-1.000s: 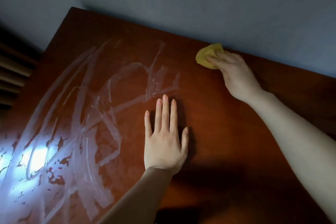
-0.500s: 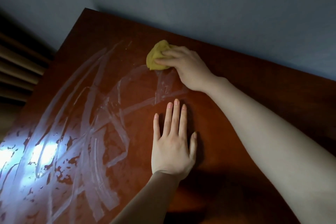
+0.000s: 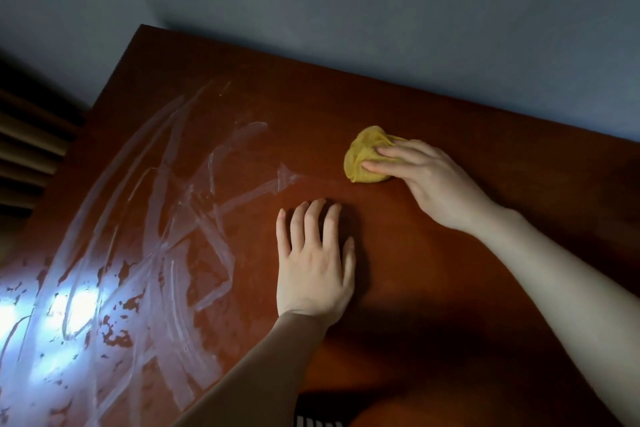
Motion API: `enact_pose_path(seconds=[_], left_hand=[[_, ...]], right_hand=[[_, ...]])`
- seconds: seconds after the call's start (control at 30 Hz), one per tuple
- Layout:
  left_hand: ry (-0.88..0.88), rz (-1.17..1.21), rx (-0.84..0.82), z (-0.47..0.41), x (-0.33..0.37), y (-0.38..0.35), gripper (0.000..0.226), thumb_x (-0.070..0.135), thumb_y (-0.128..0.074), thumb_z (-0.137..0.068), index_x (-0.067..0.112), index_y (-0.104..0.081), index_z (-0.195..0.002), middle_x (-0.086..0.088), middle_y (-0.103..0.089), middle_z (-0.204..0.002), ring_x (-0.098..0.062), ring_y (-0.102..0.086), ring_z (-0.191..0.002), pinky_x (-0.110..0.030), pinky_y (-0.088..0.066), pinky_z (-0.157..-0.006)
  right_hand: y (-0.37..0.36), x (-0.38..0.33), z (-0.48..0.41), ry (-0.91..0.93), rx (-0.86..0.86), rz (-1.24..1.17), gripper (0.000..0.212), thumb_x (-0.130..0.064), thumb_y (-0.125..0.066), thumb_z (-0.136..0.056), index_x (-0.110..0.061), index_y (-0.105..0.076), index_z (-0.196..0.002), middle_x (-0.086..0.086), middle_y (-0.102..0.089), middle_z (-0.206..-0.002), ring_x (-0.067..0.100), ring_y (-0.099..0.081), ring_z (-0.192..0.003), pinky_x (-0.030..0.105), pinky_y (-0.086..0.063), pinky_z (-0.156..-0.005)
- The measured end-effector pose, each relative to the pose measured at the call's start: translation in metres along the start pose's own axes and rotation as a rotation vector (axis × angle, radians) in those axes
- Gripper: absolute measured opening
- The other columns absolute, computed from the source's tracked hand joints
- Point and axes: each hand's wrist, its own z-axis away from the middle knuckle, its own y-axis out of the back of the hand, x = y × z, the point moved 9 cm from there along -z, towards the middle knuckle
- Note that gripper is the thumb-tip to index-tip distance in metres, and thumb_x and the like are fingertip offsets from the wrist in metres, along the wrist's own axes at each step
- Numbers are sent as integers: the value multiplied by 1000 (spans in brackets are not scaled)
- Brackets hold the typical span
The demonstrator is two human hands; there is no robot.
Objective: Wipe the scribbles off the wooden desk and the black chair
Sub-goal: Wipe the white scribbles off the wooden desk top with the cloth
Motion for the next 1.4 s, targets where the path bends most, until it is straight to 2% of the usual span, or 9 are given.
enact_pose_path(seconds=[0.17,0.37,0.5,0.6,0.8,1.0,1.13,1.27,1.4], left_hand=[[2,8,12,-1,1,1,49,37,-35,-92,12,-46,-133,-12,-48,-133,-30,-36,-125,-48,-16,-113],[-9,8,-1,0,1,-2,51,38,-33,-93,14,-38,-138,-12,-41,-142,-30,-30,-134,-50,-12,-113],[-8,23,-15,-1,0,-4,51,39,-32,-94,15,-35,-140,-11,-34,-147,-29,-23,-139,-49,-10,-114],[3,39,-26,-2,-1,-5,48,39,-31,-94,15,-37,-136,-12,-36,-147,-29,-23,-140,-49,-10,-114],[14,117,-10,0,-3,0,42,38,-28,-96,14,-41,-128,-12,-43,-139,-29,-27,-137,-48,-9,-115],[60,304,79,0,-10,11,27,31,-35,-92,13,-45,-110,-11,-48,-124,-28,-31,-131,-45,-8,-116],[59,522,166,4,-16,24,9,21,-40,-86,13,-41,-91,-8,-48,-104,-25,-39,-112,-43,-12,-115],[-49,589,144,10,-12,33,11,17,-41,-83,9,-48,-85,-3,-48,-93,-21,-43,-98,-43,-15,-114],[-220,447,50,13,-4,38,21,22,-43,-83,10,-58,-93,-2,-55,-95,-20,-48,-97,-49,-15,-114]], right_hand=[[18,32,0,-101,107,17,49,7,-47,-93,-21,-55,-131,7,-50,-139,30,-42,-130,48,-35,-108],[25,59,-48,-258,258,75,46,7,-41,-95,-16,-54,-133,14,-48,-140,38,-41,-127,33,-25,-109],[25,52,-88,-339,336,128,49,3,-39,-92,-18,-54,-134,9,-50,-140,36,-43,-127,40,-30,-107],[16,40,-113,-387,290,158,49,-6,-39,-94,-26,-48,-138,1,-45,-144,30,-38,-132,39,-26,-110],[-12,-18,-143,-179,155,143,41,-21,-42,-97,-28,-49,-138,2,-43,-146,30,-34,-135,38,-20,-111],[-38,-73,-119,44,39,86,45,-8,-44,-96,-29,-51,-135,1,-46,-144,29,-35,-135,39,-17,-113],[-46,-86,-91,94,-1,-8,47,-1,-44,-95,-30,-56,-131,0,-50,-141,25,-36,-135,41,-21,-113],[-45,-90,-57,110,-27,-29,47,0,-44,-94,-28,-57,-130,-1,-51,-140,23,-37,-135,36,-18,-113],[-40,-79,-15,64,-11,-12,46,-5,-39,-92,-28,-61,-126,-1,-55,-135,21,-41,-132,35,-22,-112]])
